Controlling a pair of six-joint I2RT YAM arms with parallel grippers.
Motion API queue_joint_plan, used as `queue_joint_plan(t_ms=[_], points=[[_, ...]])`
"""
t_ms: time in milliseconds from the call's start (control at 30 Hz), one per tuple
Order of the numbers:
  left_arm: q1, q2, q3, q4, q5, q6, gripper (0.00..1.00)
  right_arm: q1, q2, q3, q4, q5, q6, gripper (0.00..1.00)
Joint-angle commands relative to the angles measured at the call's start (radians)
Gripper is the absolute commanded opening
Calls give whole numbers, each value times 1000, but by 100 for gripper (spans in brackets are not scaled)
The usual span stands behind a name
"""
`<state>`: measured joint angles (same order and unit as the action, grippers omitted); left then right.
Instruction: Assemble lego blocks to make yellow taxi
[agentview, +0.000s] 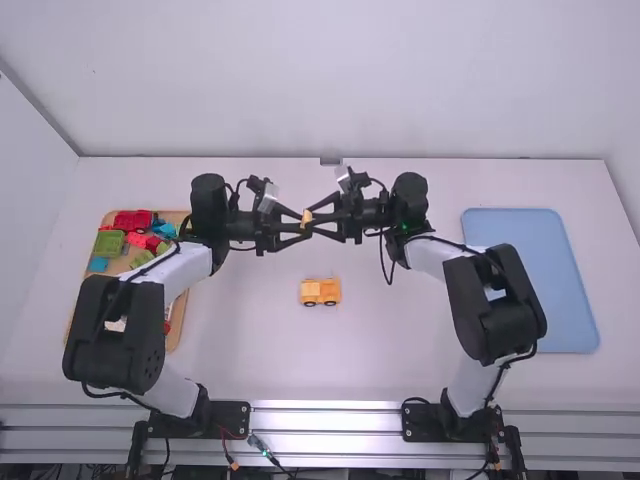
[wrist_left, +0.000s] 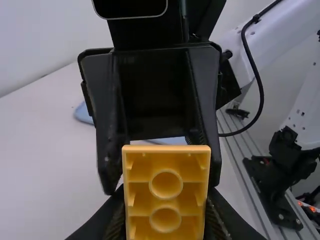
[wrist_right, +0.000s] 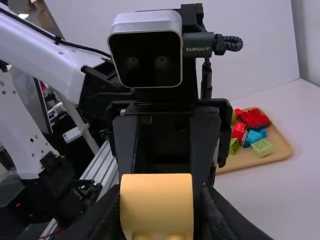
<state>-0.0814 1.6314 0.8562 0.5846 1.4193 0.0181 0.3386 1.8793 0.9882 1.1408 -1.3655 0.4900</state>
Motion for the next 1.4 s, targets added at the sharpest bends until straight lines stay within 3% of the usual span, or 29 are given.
queue_joint_plan(t_ms=[0,233,267,300,367,400,433,733,1067,1267,1367], points=[[-1,5,-3,-1,28,0,6,3,10,27,3,5,-1,34],[-6,5,-4,0,28,15,13,4,10,27,3,5,3,26],[-4,5,-4,-1,28,15,19,4,10,27,3,5,3,26],[-1,5,-4,0,28,16,41,3,10,27,3,4,2,25],[-5,5,-4,-1,19,14,53,3,10,27,3,5,3,25],[-5,5,-4,-8,-10,15,85,3,10,27,3,3,0,25],[-2,5,-4,-20,-40,15,99,3,10,27,3,0,-1,25],[4,5,-20,-37,-74,17,99,-40,10,27,-10,2,-20,13],[3,5,-40,-28,-114,37,99,-98,10,27,-188,56,-137,7],[4,5,-40,-68,-218,38,99,-103,-8,28,-359,135,-264,5],[3,5,-40,-82,-263,38,99,-96,-75,28,-616,278,-429,2]])
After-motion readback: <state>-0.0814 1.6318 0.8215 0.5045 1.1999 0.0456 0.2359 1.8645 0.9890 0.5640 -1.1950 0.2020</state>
